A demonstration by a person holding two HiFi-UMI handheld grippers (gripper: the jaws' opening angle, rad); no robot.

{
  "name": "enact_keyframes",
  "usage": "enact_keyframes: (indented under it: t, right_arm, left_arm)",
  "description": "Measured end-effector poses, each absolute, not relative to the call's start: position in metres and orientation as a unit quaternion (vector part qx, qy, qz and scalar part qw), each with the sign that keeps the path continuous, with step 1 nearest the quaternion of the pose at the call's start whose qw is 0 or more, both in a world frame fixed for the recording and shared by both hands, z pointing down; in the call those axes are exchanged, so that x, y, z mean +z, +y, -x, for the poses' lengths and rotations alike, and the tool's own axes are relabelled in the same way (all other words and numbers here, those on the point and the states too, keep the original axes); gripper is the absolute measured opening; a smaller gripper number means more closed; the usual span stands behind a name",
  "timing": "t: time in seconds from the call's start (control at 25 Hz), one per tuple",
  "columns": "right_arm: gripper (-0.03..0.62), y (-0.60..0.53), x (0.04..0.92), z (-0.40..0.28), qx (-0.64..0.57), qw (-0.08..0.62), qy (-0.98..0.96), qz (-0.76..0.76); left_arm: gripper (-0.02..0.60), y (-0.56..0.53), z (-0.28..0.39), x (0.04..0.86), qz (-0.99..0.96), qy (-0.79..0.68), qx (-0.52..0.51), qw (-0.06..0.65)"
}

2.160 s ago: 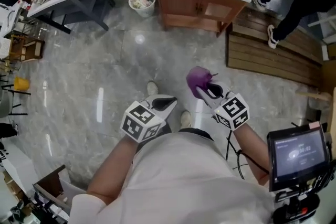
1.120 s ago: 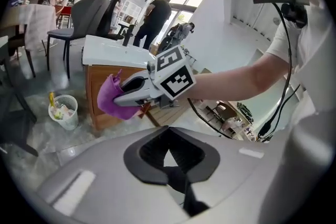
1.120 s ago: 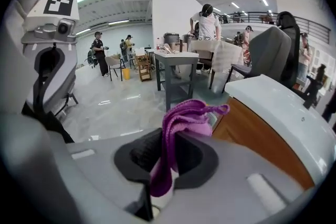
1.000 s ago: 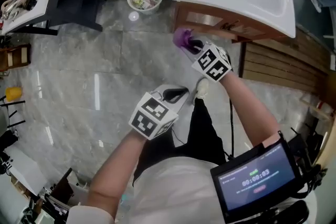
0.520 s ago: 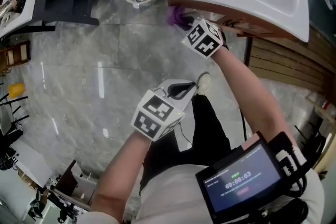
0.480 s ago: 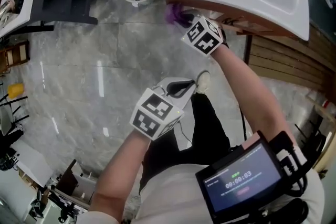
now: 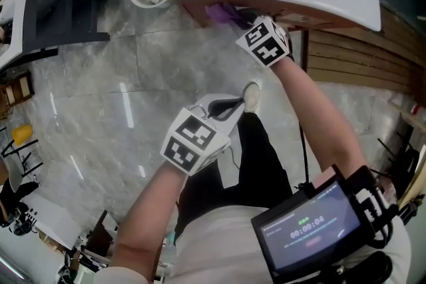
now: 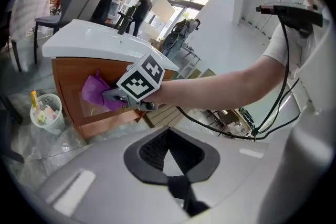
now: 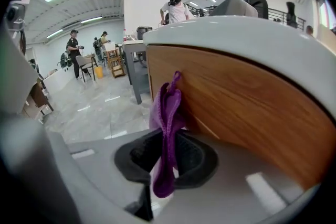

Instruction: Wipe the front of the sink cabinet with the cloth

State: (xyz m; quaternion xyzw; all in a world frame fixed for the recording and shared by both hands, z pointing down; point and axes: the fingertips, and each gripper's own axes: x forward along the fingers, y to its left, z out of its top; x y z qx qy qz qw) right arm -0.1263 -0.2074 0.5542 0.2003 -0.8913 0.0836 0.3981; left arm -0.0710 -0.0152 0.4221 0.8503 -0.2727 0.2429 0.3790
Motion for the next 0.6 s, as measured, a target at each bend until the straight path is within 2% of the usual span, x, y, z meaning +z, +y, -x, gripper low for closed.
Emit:
enact_keyframes:
  t: [0.6]
  right_arm:
    - [0.055, -0.230, 0.554, -0.046, 0.114, 0.412, -0.852, -0.303]
  left_arm:
    - [0.008, -0.025, -0.016, 0.426, -0.867, -0.212, 0.264, 0.367]
